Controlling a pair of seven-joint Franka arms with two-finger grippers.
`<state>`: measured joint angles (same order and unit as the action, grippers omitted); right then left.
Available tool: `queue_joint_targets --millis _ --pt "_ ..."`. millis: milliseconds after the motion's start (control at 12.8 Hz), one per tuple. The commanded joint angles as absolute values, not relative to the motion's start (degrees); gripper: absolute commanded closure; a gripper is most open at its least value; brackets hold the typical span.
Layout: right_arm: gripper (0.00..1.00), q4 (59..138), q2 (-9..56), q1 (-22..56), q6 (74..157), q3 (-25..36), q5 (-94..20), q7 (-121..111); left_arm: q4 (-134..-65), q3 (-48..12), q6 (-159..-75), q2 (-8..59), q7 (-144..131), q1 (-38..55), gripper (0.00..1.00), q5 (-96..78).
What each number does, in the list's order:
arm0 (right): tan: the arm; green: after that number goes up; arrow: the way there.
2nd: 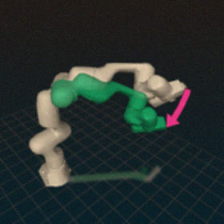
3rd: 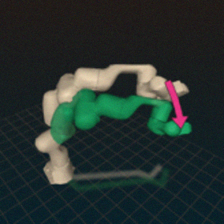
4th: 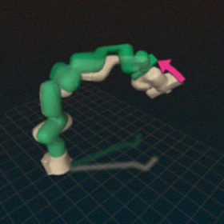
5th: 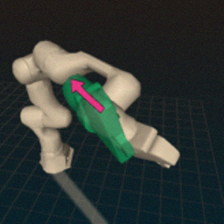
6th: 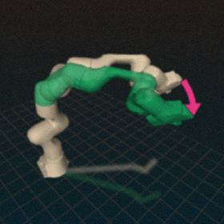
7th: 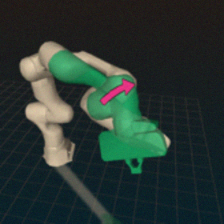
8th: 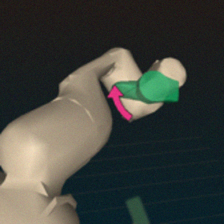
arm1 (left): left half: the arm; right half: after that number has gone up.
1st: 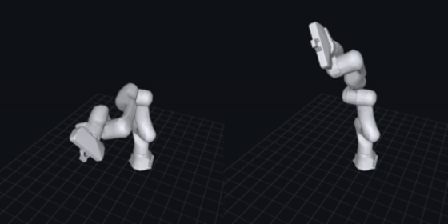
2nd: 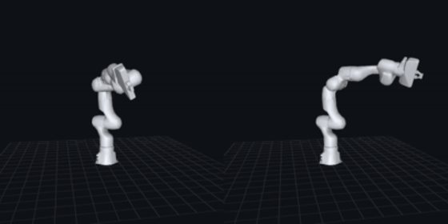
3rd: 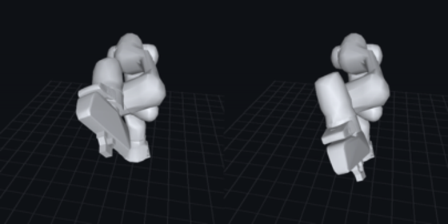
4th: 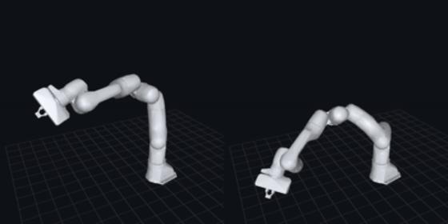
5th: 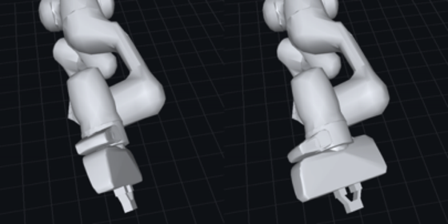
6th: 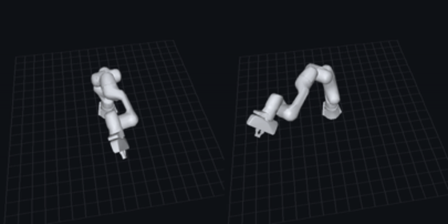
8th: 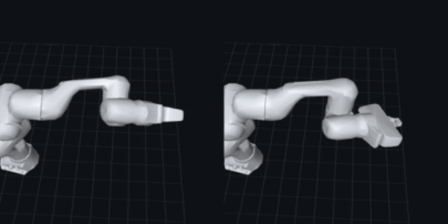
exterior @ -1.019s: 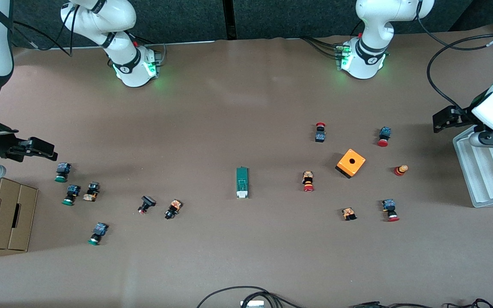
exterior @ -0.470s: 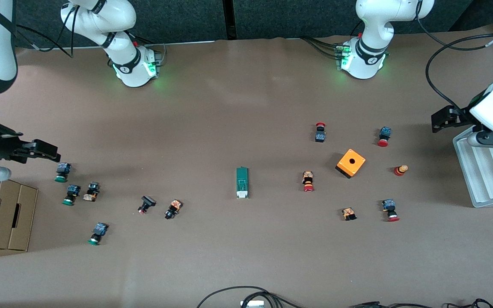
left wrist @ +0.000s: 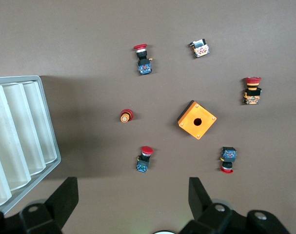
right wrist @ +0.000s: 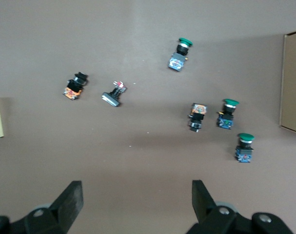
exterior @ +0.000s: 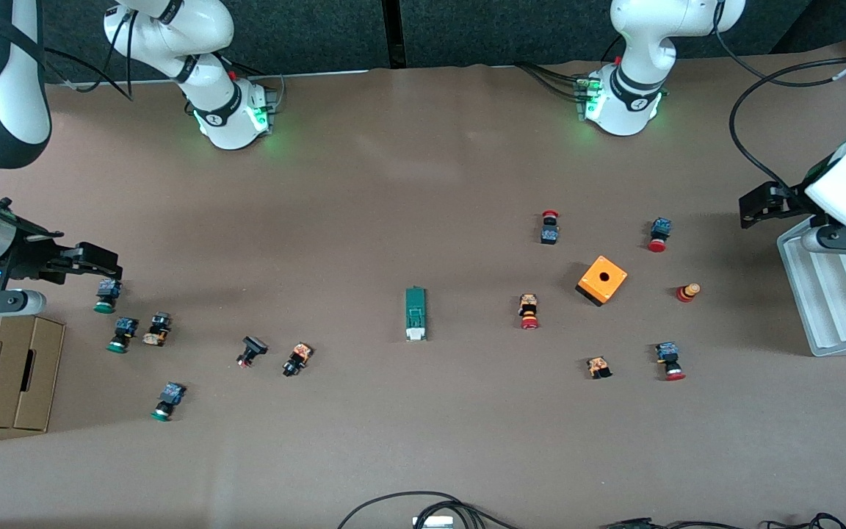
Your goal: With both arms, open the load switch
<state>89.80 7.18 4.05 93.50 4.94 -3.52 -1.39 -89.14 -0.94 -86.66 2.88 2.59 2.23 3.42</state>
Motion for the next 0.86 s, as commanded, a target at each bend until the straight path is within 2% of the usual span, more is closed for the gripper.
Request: queue_joint_targets --millis 0,157,470,784 --pt "0.01 88.8 7.1 4.0 92.8 5.1 -8.8 -2.0 -87.5 -1.0 -85.8 3.8 1.0 2.5 0.0 3.2" --pt "0.01 88.8 7.0 3.9 92.8 5.2 -11.9 -2.0 -87.5 -1.0 -85.8 3.5 1.0 2.5 0.0 3.2" --pt "0.01 88.4 7.4 6.7 93.4 4.6 -12.1 -1.8 -87.5 -1.0 -85.8 3.5 1.0 2.5 0.0 3.2" --pt "0.01 88.2 8.5 6.3 93.7 4.7 -11.8 -2.2 -87.5 -1.1 -85.8 3.6 0.9 2.6 0.0 3.2"
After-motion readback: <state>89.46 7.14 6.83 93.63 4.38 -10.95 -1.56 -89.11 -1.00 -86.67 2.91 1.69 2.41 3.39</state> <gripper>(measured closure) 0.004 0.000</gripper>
